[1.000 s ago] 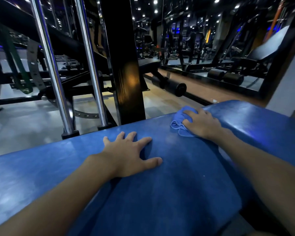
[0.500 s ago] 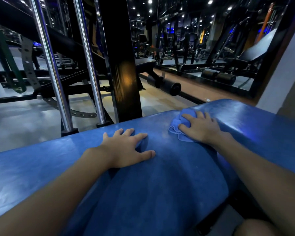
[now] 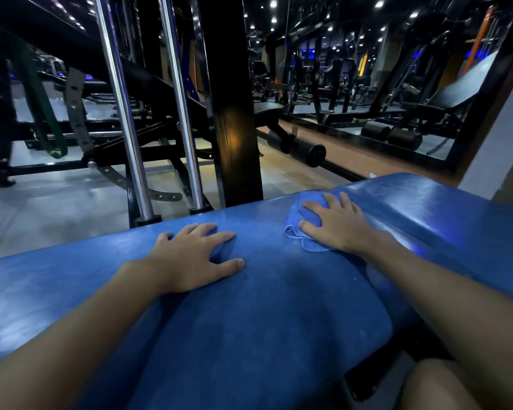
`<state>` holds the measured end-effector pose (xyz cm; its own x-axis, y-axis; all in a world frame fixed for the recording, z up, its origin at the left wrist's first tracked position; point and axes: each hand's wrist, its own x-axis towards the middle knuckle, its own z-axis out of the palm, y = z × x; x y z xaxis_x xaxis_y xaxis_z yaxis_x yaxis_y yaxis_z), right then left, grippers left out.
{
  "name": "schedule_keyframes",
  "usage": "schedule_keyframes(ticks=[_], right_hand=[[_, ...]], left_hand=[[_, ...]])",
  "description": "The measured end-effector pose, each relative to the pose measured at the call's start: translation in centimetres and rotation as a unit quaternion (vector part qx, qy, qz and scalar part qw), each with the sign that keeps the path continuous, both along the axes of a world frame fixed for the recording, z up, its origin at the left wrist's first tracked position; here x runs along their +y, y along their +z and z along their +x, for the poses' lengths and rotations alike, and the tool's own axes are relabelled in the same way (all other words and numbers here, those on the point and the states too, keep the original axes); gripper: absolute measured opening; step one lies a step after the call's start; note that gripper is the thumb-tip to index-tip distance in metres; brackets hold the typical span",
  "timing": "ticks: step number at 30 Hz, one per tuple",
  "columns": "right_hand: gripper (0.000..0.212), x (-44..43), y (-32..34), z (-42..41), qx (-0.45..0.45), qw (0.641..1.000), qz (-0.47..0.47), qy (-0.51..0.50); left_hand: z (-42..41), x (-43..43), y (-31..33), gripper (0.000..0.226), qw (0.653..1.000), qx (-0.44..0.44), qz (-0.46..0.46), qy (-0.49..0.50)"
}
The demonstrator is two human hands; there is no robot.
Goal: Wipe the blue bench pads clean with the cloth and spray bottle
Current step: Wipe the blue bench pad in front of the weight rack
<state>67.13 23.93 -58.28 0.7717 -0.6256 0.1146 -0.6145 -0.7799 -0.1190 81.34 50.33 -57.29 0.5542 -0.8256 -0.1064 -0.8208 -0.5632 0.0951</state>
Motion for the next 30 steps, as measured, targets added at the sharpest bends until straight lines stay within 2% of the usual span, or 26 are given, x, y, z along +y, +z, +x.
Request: schedule_keyframes(ticks=[12,17,22,27,30], right_hand=[[0.054,5.3,-0.7,2.3,0.003,0.999,-0.012,0.046],[0.067,8.6,-0.6,3.3,0.013,0.998,-0.016,0.051],[0.054,12.5,-0.6,4.0,0.023,0.998,-0.023,0.053],[0.054,17.0,-0.8,5.4,0.026,0.996,-0.024,0.088],[0.054,18.2,-0.5,5.7,0.023,0.996,-0.008,0.088]], left_hand=[[1.3,4.0,-0.2,0.072,0.999,0.007,-0.038,-0.022],[2.0,7.7,-0.3,0.071,0.999,0.008,-0.033,-0.019],[2.5,11.4,0.0,0.070,1.000,0.009,-0.021,-0.008],[2.8,16.1,0.0,0.075,0.999,-0.006,-0.012,0.030],[2.6,18.1,-0.1,0.070,0.999,-0.012,0.005,0.051]])
